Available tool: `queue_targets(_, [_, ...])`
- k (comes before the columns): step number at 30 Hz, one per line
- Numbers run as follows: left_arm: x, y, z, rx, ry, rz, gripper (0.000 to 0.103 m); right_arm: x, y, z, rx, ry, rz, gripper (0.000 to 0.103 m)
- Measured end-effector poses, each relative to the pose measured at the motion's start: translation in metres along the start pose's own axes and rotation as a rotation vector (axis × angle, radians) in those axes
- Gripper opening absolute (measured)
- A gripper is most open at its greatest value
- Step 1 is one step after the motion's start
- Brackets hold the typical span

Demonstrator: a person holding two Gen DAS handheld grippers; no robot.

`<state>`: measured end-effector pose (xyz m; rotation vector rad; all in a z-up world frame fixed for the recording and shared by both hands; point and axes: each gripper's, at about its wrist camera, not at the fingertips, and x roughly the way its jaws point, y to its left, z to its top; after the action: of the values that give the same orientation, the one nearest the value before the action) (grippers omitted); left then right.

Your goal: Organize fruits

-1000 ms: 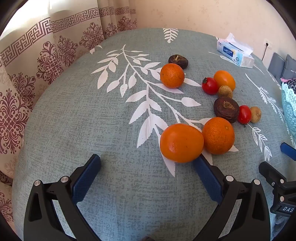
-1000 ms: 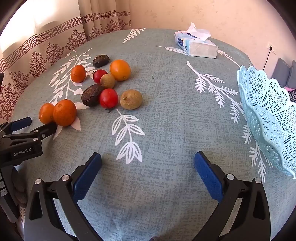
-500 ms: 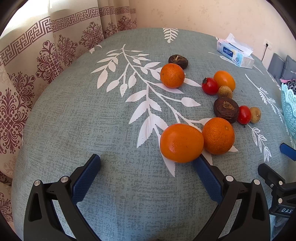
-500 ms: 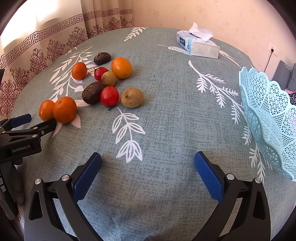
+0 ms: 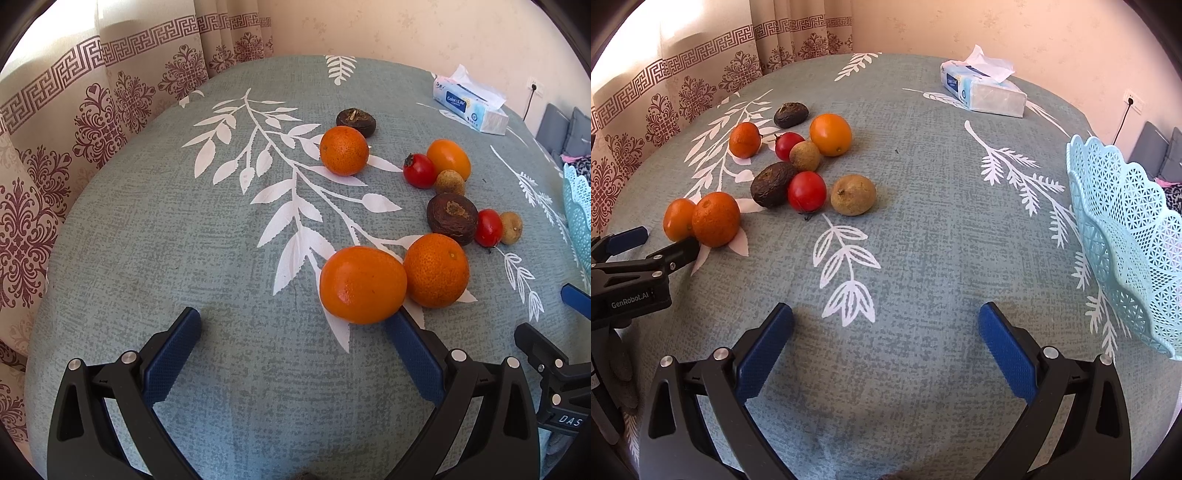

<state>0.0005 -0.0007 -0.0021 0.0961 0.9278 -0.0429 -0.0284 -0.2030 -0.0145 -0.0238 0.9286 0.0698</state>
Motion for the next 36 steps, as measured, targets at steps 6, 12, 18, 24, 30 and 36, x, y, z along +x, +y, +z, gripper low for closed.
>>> queue_targets(6, [0.0, 0.002, 0.002, 0.0, 0.005, -0.024, 0.098, -0.001, -0.002, 0.0, 0.005, -0.004, 0.014, 0.101])
queue_targets(12, [-0.015, 0.018, 0.007, -0.002, -0.053, -0.04, 0.098, -0.01, -0.01, 0.002, 0.067, -0.005, 0.097, 0.101])
queue_targets(18, [-0.023, 0.019, 0.011, 0.032, -0.082, -0.086, 0.088, -0.014, -0.009, 0.008, 0.1, -0.01, 0.152, 0.101])
queue_targets(24, [-0.015, -0.002, 0.016, 0.074, -0.072, -0.145, 0.075, -0.018, -0.001, 0.012, 0.079, -0.026, 0.184, 0.101])
queue_targets(30, [-0.001, -0.002, 0.021, 0.033, -0.048, -0.242, 0.046, -0.02, 0.002, 0.023, 0.064, -0.052, 0.176, 0.085])
queue_targets(36, [-0.005, 0.011, 0.016, -0.031, -0.089, -0.273, 0.04, -0.005, -0.003, 0.041, 0.061, -0.043, 0.159, 0.069])
